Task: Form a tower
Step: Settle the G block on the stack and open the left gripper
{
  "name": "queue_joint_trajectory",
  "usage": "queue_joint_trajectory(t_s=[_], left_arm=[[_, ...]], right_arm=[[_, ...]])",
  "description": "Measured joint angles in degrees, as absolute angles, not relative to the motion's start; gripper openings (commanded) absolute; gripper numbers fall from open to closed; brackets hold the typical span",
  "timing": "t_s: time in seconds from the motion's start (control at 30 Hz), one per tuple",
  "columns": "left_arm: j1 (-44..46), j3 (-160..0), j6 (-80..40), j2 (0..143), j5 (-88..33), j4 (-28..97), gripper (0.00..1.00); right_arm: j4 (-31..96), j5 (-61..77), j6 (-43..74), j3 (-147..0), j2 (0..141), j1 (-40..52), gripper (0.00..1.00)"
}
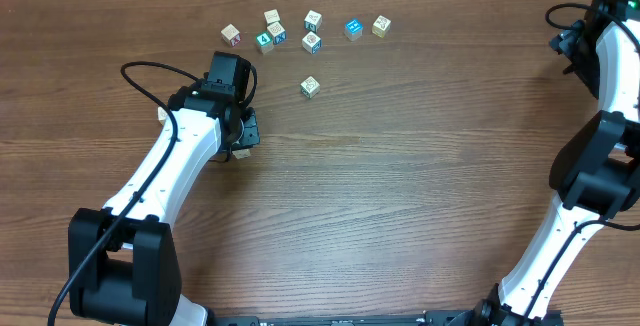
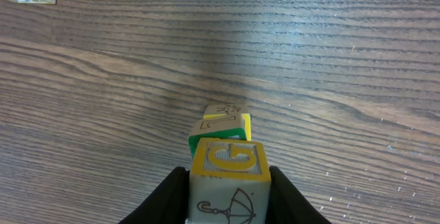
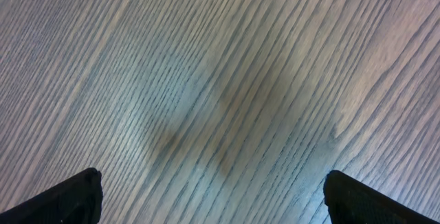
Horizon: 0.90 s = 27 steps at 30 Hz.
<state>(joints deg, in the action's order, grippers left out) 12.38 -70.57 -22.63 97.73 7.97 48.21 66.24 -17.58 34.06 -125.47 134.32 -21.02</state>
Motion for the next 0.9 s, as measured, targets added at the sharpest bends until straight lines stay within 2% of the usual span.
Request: queue_joint_trajectory(t_s=[0.07, 0.13, 0.23, 0.37, 0.53, 0.7, 0.73, 0.8, 0.83, 0.9], left_arm=[[12.38, -70.57, -23.11, 97.73, 7.97, 48.25, 0.32], [12.38, -70.57, -23.7, 97.73, 7.97, 48.38, 0.38], [12.38, -70.57, -24.6, 97.73, 7.92, 48.47, 0.66], [12.38, -70.57, -25.32, 97.73, 7.97, 48.6, 0.79], [12.38, -70.57, -26.7, 97.89, 7.94, 49.1, 0.8], [12.38, -70.67, -27.38, 100.4, 7.97, 48.42, 0.76], [12.38, -70.67, -27.55, 101.21, 7.94, 48.05, 0.73], [12.38, -70.67, -27.92, 102.61, 7.97, 47.37, 0.56], [12.38, -70.67, -28.47, 103.31, 7.94, 46.81, 0.54], [12.38, -70.67, -28.29, 104.33, 7.94, 46.19, 0.54]], right_arm=[[66.19, -17.56, 34.06, -125.47, 134.32, -21.02, 1.0], [66.19, -17.56, 34.06, -125.47, 134.32, -20.99, 1.0], [66.22, -17.56, 34.09, -125.47, 134.32, -21.02, 1.0], [66.19, -17.56, 34.06, -125.47, 134.32, -21.02, 1.0], [66.19, -17.58, 34.06, -125.47, 134.32, -20.99, 1.0], [66.22, -17.56, 34.09, -125.47, 134.32, -20.99, 1.0], [66.22, -17.56, 34.06, -125.47, 134.32, -21.02, 1.0], [66.22, -17.56, 34.06, -125.47, 134.32, -21.02, 1.0], [66.24, -17.56, 34.09, -125.47, 134.32, -21.02, 1.0], [66.22, -17.56, 34.09, -125.47, 134.32, -20.99, 1.0]])
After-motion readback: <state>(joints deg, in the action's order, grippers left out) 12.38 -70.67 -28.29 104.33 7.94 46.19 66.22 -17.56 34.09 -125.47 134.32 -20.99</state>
